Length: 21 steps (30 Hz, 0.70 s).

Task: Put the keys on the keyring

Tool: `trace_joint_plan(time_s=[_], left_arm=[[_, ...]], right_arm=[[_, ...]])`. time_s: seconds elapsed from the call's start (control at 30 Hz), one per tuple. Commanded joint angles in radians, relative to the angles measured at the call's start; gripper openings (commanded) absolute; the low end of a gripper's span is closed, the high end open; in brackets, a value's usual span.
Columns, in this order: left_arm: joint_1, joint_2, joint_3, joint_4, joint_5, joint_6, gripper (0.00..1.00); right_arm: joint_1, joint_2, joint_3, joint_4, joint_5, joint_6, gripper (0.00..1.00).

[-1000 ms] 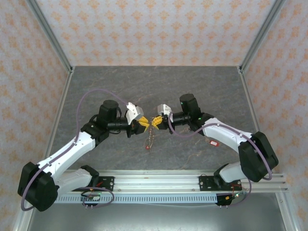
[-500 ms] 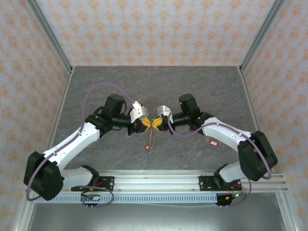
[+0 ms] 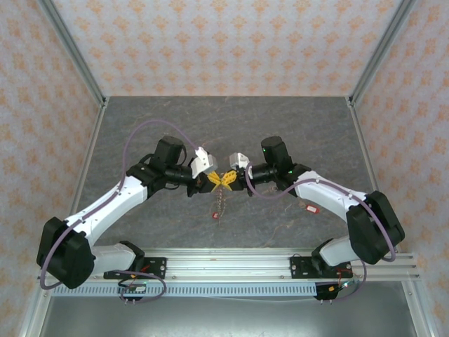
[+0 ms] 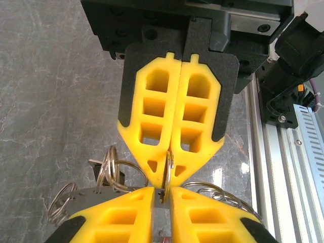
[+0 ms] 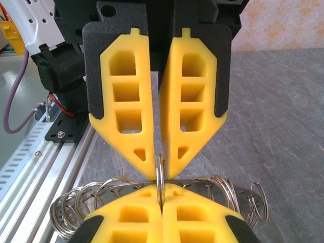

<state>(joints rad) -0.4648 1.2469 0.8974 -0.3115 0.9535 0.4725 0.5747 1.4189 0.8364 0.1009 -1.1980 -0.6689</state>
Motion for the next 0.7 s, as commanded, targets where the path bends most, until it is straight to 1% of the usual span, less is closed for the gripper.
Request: trace_joint_plan(time_s=[0.0, 0.17, 0.23, 0.33, 0.37, 0.4, 0.43, 0.47, 0.53, 0.57, 0.6, 0.67], left_arm=[[-0.008, 0.011, 0.032, -0.02, 0.006, 0.008, 0.13], [-0.01, 0.019, 0.045, -0.04, 0.019, 0.017, 0.01], [-0.009, 0.017, 0.045, -0.037, 0.014, 0.014, 0.0], [-0.003, 0.001, 0.024, 0.028, -0.008, -0.046, 0.0], [0.002, -0.013, 0.01, 0.064, -0.026, -0.079, 0.0], [0.007, -0.028, -0.008, 0.102, -0.048, -0.11, 0.0], [0.012, -0.043, -0.024, 0.132, -0.067, -0.134, 0.0], [0.017, -0.062, -0.045, 0.173, -0.092, -0.167, 0.0], [0.026, -0.101, -0.079, 0.232, -0.126, -0.213, 0.0], [0.028, -0.116, -0.088, 0.245, -0.145, -0.233, 0.0], [0.03, -0.128, -0.092, 0.249, -0.158, -0.245, 0.0], [0.033, -0.15, -0.1, 0.24, -0.152, -0.243, 0.0]], right_arm=[[-0.001, -0.002, 0.035, 0.077, -0.078, 0.017, 0.0], [0.001, -0.006, 0.036, 0.085, -0.068, 0.039, 0.0], [0.001, -0.012, 0.036, 0.076, -0.048, 0.042, 0.0], [0.001, -0.039, 0.019, 0.064, 0.004, 0.043, 0.11], [0.001, -0.058, 0.005, 0.064, 0.034, 0.043, 0.18], [-0.001, -0.079, -0.012, 0.063, 0.062, 0.043, 0.21], [-0.001, -0.102, -0.029, 0.065, 0.087, 0.042, 0.22], [-0.002, -0.136, -0.053, 0.068, 0.125, 0.048, 0.28], [-0.003, -0.19, -0.085, 0.066, 0.187, 0.08, 0.3], [-0.003, -0.22, -0.097, 0.07, 0.24, 0.145, 0.33], [-0.004, -0.23, -0.1, 0.065, 0.29, 0.199, 0.34], [-0.008, -0.301, -0.101, 0.027, 0.415, 0.313, 0.33]])
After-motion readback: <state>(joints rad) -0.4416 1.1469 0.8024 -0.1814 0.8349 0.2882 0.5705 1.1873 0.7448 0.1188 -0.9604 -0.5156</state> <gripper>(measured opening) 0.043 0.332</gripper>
